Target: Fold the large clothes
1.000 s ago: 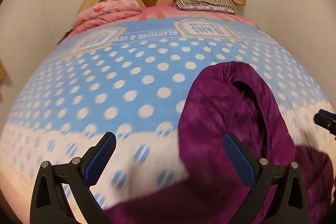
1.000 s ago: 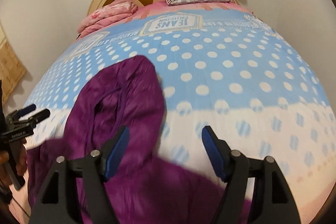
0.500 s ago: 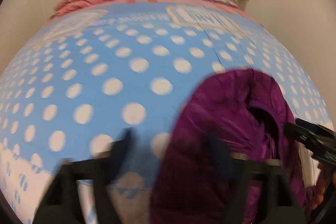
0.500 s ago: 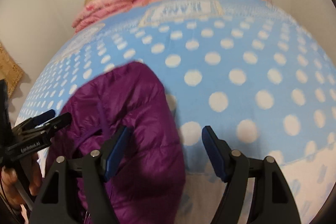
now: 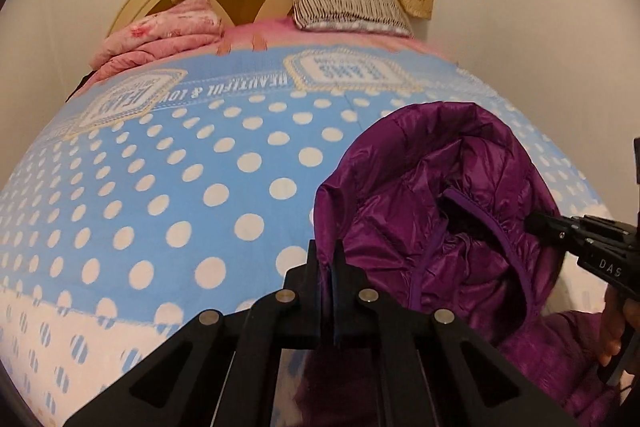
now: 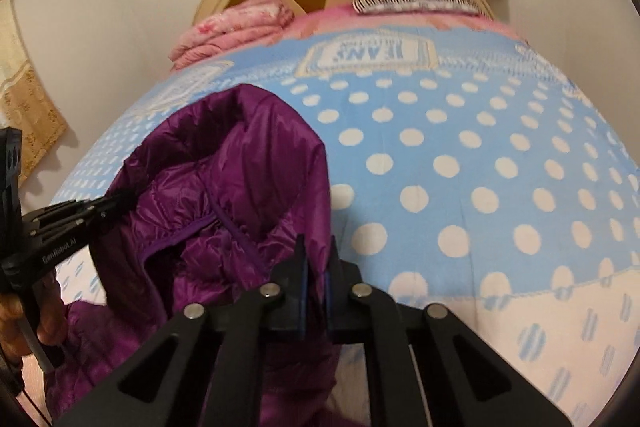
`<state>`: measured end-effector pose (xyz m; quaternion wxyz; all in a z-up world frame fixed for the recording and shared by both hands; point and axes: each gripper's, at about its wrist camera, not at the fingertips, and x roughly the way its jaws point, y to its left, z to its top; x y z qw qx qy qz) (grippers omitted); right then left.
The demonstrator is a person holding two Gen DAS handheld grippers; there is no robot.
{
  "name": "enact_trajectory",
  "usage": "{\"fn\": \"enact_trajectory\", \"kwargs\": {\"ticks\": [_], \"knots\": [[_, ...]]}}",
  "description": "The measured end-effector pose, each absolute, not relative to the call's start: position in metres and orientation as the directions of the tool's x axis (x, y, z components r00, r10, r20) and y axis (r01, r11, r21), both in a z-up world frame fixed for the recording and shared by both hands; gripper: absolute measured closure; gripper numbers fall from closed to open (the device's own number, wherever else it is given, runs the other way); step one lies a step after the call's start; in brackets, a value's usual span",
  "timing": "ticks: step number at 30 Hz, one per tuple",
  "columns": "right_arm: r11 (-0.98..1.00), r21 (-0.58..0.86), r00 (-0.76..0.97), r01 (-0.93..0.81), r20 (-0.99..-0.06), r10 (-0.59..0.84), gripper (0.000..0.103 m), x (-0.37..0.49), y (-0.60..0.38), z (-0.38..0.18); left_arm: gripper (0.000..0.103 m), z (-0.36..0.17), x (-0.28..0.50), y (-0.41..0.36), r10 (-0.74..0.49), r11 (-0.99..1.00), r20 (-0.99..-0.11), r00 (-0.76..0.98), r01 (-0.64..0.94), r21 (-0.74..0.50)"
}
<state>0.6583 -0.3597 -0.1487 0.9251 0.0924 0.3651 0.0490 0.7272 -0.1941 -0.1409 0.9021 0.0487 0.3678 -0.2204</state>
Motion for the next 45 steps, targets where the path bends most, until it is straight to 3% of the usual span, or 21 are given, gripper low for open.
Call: {"fn": "enact_trajectory", "kwargs": {"ticks": [10,18,37,41,42,44,45], "knots": [[0.986,0.118,0.793,-0.122,-0.585,0.168,0.095,0.581,-0.335,-0.125,0.101,-0.103,0.63,-0.142,-0.512,0.831,-0.545,0.664,0.543,-0.12],[0.979,0.123,0.807,-0.164,-0.554,0.205,0.096,0.518,-0.33,-0.123,0.101,-0.106,0.542,-0.112,-0.566,0.789,-0.502,0.654,0.607,-0.1],[0.979,0.099,0.765,-0.181,-0.611,0.203,0.096,0.438,-0.33,-0.159,0.101,-0.146,0.451,-0.091,-0.574,0.757,-0.532,0.622,0.651,-0.056],[0.986,0.062,0.723,-0.156,-0.673,0.157,0.096,0.449,-0.33,-0.179,0.1,-0.172,0.459,-0.102,-0.454,0.8,-0.617,0.643,0.598,0.035],[0.99,0.037,0.728,-0.135,-0.674,0.124,0.094,0.45,-0.33,-0.181,0.1,-0.179,0.461,-0.103,-0.432,0.805,-0.639,0.636,0.591,0.045],[0.992,0.061,0.716,-0.115,-0.687,0.125,0.069,0.45,-0.336,-0.183,0.1,-0.185,0.462,-0.104,-0.387,0.819,-0.658,0.646,0.568,0.076],[0.991,0.079,0.715,-0.11,-0.686,0.134,0.062,0.447,-0.339,-0.182,0.1,-0.185,0.461,-0.101,-0.378,0.825,-0.656,0.654,0.56,0.082]]}}
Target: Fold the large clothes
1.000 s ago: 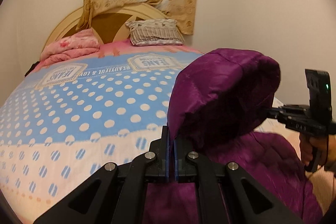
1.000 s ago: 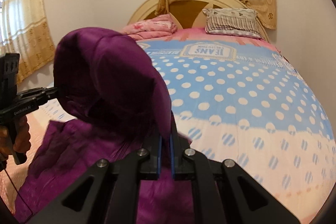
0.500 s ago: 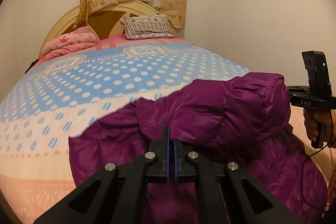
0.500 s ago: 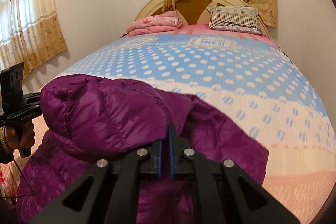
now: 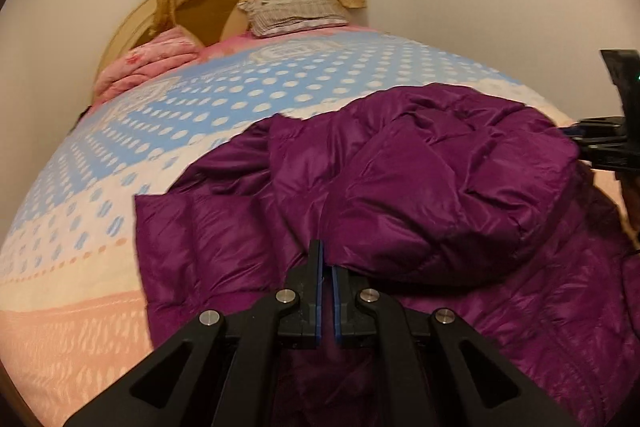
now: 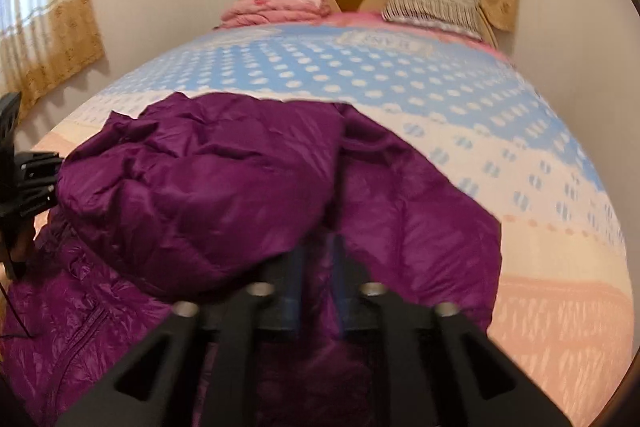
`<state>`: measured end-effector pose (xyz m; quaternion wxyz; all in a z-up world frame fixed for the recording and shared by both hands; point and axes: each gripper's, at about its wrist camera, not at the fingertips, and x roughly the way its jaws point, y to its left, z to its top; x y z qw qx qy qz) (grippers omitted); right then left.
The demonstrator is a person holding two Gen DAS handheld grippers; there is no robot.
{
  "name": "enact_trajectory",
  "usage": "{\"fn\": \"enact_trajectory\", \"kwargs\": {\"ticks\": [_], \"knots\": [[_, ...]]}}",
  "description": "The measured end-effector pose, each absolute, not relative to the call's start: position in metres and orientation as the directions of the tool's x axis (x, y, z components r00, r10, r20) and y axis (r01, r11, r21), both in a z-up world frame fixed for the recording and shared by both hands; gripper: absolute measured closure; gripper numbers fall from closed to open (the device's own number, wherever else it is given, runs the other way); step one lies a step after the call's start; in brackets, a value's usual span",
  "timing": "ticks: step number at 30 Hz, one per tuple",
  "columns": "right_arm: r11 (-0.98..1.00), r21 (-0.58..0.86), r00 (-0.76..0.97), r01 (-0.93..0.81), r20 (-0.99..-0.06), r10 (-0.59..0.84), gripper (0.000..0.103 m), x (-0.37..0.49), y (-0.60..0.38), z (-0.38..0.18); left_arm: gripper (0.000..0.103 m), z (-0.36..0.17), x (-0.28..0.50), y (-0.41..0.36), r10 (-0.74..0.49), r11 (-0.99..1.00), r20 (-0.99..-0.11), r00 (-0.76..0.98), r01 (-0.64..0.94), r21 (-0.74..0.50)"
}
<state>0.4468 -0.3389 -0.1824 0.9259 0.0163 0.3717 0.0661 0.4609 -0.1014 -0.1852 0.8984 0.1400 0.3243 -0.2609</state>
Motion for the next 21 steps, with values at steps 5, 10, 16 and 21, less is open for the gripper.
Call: {"fn": "enact_trajectory", "kwargs": {"ticks": [5,10,16,21], "knots": [[0.997,0.035,0.71,-0.07,-0.7,0.075,0.048,0.418,-0.35,-0.176,0.099,-0.171,0.446,-0.077,-0.332,0.843,-0.615,0.715,0.518,0.147],[0.994,0.105,0.721,0.007,-0.69,0.068,0.062,0.407,-0.359,-0.159,0.091,-0.152,0.445,-0.058,-0.319,0.885,-0.582,0.748,0.454,0.098],[0.979,0.193,0.764,-0.06,-0.623,0.17,0.063,0.436,-0.313,-0.135,0.016,-0.123,0.452,-0.092,-0.396,0.902,-0.488,0.778,0.43,-0.046],[0.98,0.179,0.756,-0.089,-0.628,0.183,0.064,0.464,-0.277,-0.154,0.015,-0.14,0.463,-0.142,-0.366,0.898,-0.542,0.756,0.439,0.006]]}}
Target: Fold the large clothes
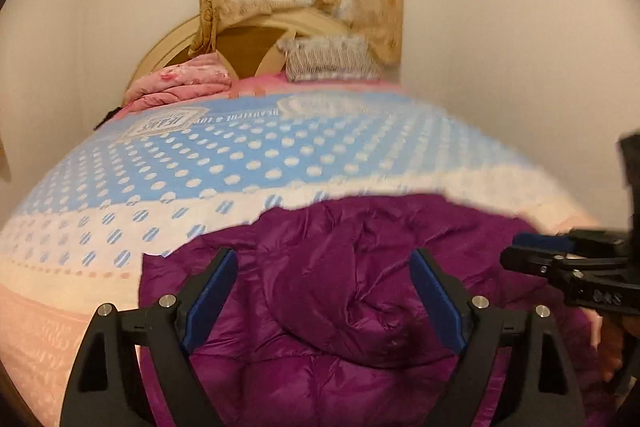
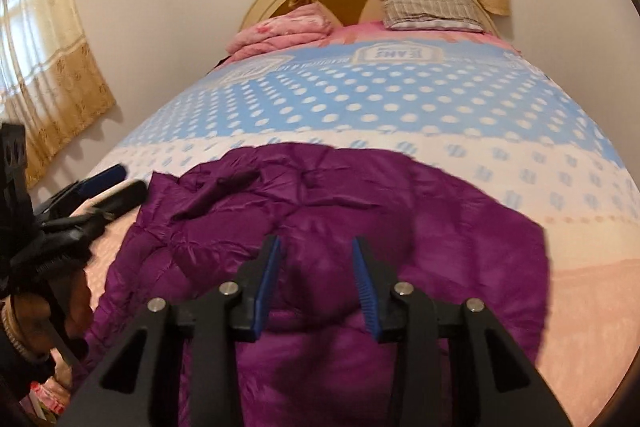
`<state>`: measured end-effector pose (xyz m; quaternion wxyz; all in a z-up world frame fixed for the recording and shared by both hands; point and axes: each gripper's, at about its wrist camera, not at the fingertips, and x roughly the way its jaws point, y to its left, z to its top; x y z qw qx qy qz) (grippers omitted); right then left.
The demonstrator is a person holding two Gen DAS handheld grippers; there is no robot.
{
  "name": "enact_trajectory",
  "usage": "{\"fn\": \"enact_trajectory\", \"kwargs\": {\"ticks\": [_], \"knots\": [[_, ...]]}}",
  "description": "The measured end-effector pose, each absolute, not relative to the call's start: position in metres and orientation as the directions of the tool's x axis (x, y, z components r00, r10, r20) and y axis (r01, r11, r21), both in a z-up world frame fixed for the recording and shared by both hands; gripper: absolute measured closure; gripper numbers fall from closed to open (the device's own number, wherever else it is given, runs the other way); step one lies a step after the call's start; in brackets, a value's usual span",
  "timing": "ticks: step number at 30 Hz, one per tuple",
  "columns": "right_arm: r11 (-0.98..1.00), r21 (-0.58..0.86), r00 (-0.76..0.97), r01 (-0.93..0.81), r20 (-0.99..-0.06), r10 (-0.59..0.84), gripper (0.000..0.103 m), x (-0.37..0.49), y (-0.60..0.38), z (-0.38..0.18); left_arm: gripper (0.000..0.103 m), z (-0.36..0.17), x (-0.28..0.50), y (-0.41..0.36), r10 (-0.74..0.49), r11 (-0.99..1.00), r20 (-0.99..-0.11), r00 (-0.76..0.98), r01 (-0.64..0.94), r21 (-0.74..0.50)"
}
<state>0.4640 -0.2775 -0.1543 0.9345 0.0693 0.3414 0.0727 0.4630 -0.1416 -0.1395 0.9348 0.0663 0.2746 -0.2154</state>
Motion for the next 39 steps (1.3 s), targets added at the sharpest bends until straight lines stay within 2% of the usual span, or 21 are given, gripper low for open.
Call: {"fn": "enact_trajectory", "kwargs": {"ticks": [4,13,20,39], "knots": [[0.977,0.205,0.724,-0.055,-0.665,0.18,0.065,0.471,-0.279,-0.191,0.015,-0.181,0.48,-0.158,-0.304,0.907,-0.627,0.717,0.42,0.041],[0.975,0.216,0.721,-0.047,-0.668,0.183,0.065,0.469,-0.28,-0.214,0.015,-0.219,0.498,-0.151,-0.335,0.914,-0.706,0.624,0.397,-0.083],[0.969,0.245,0.714,-0.035,-0.672,0.196,0.066,0.47,-0.283,-0.22,0.012,-0.225,0.497,-0.155,-0.326,0.915,-0.721,0.612,0.396,-0.077],[0.986,0.164,0.704,-0.022,-0.698,0.132,0.066,0.475,-0.271,-0.221,0.009,-0.23,0.505,-0.158,-0.305,0.915,-0.747,0.591,0.398,-0.059]]}}
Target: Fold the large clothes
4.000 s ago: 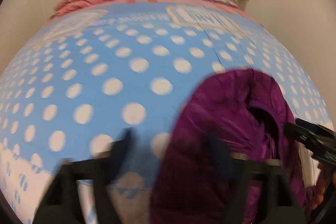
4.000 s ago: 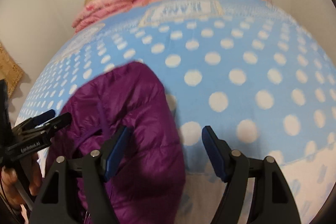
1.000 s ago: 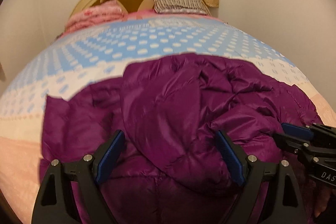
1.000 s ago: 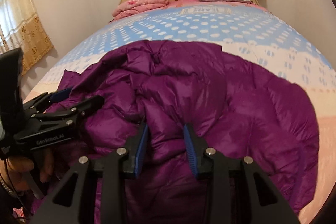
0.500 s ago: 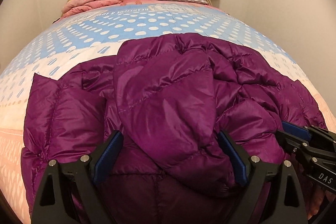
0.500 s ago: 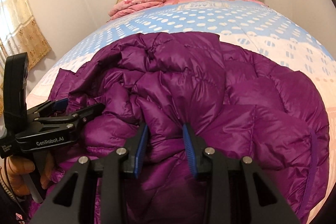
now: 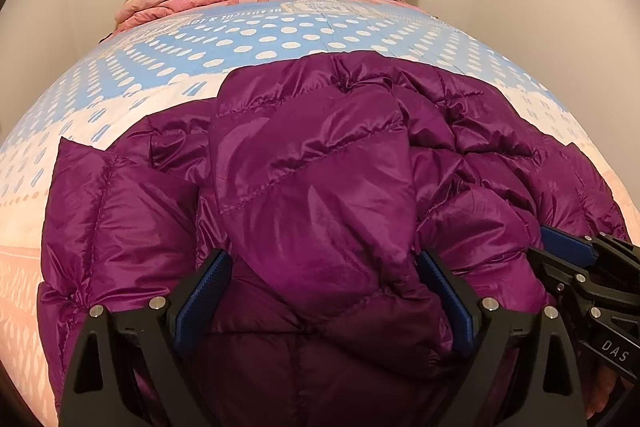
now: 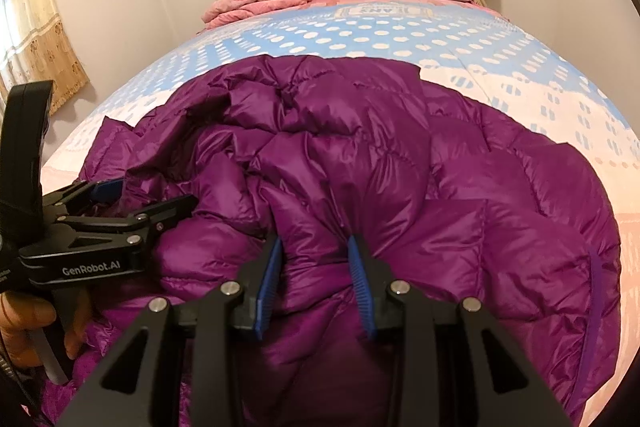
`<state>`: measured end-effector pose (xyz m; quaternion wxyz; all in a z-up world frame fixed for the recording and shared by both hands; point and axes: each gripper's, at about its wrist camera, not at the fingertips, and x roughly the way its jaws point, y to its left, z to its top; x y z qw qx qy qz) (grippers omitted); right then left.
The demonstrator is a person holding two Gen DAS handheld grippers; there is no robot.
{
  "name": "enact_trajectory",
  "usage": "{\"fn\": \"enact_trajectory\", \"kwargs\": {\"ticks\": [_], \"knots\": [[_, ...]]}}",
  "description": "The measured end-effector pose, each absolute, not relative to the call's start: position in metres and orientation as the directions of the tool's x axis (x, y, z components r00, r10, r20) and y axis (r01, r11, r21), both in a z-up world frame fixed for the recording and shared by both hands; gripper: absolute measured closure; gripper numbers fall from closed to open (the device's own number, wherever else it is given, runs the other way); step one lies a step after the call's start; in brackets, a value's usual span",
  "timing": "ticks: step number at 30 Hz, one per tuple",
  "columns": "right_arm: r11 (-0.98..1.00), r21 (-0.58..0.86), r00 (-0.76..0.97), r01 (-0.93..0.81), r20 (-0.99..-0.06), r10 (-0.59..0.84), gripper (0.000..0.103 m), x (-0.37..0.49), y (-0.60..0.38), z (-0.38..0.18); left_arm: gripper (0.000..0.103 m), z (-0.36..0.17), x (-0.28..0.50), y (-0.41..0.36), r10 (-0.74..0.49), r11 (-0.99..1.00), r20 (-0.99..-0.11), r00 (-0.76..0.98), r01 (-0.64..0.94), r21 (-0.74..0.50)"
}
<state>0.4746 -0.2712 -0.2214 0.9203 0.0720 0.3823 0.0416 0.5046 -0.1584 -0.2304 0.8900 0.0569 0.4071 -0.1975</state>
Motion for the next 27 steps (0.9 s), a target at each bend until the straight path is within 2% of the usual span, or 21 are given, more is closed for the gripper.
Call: {"fn": "enact_trajectory", "kwargs": {"ticks": [18,24,25,27], "knots": [[0.992,0.128,0.699,-0.017,-0.707,0.103,0.066,0.477,-0.268,-0.224,0.008,-0.232,0.505,-0.159,-0.291,0.917,-0.751,0.593,0.396,-0.044],[0.994,0.107,0.682,-0.019,-0.726,0.091,0.066,0.477,-0.266,-0.22,0.004,-0.23,0.511,-0.164,-0.249,0.922,-0.779,0.576,0.386,-0.009],[0.994,0.103,0.678,-0.022,-0.729,0.09,0.063,0.475,-0.266,-0.216,0.004,-0.224,0.511,-0.164,-0.227,0.923,-0.785,0.576,0.385,0.016],[0.993,0.119,0.697,0.006,-0.712,0.081,0.046,0.456,-0.273,-0.201,0.004,-0.205,0.499,-0.156,-0.186,0.931,-0.767,0.614,0.36,0.063]]}}
